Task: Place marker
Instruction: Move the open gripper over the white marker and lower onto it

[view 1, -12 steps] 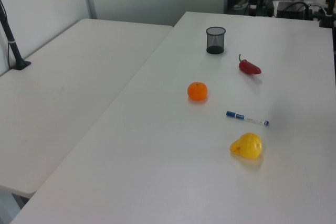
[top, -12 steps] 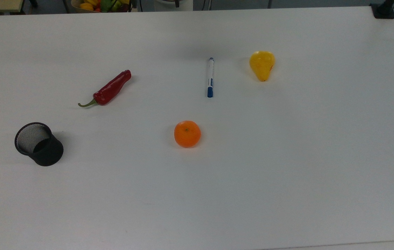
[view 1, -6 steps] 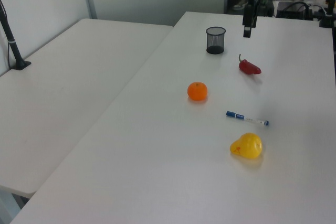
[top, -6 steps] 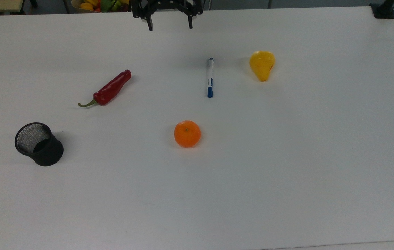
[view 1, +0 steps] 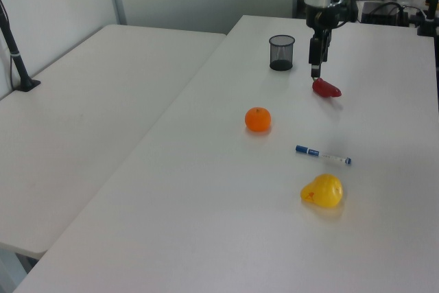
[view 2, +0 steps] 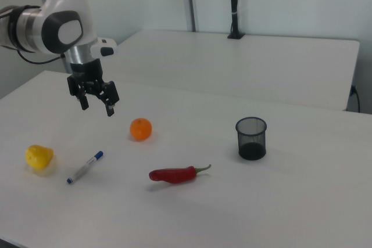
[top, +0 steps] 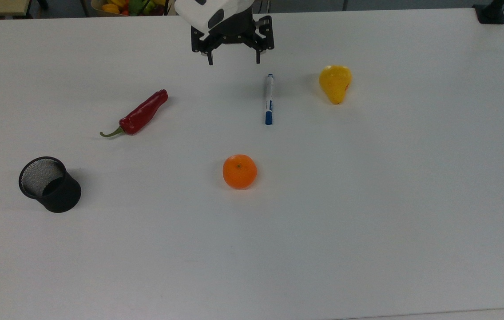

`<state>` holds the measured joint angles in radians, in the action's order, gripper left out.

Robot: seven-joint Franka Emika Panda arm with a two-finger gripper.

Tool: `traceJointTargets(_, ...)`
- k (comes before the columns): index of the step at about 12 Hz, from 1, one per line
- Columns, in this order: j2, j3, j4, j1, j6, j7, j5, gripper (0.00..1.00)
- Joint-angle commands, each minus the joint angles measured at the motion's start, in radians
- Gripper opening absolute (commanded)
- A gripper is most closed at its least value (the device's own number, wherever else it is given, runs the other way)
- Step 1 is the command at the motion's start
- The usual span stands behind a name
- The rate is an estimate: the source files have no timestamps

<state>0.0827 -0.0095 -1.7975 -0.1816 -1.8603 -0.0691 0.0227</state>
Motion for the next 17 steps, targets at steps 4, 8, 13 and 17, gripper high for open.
traceJointTargets(4, 0.022, 0.039, -0.101, -0.016, -0.128, -0.064, -0.020, 0.97)
traceJointTargets(8, 0.049, 0.068, -0.146, -0.018, -0.184, -0.084, -0.064, 0.85)
traceJointTargets(13, 0.101, 0.069, -0.200, -0.053, -0.270, -0.163, -0.116, 0.80)
traceJointTargets(17, 0.132, 0.071, -0.201, -0.068, -0.306, -0.213, -0.124, 0.74)
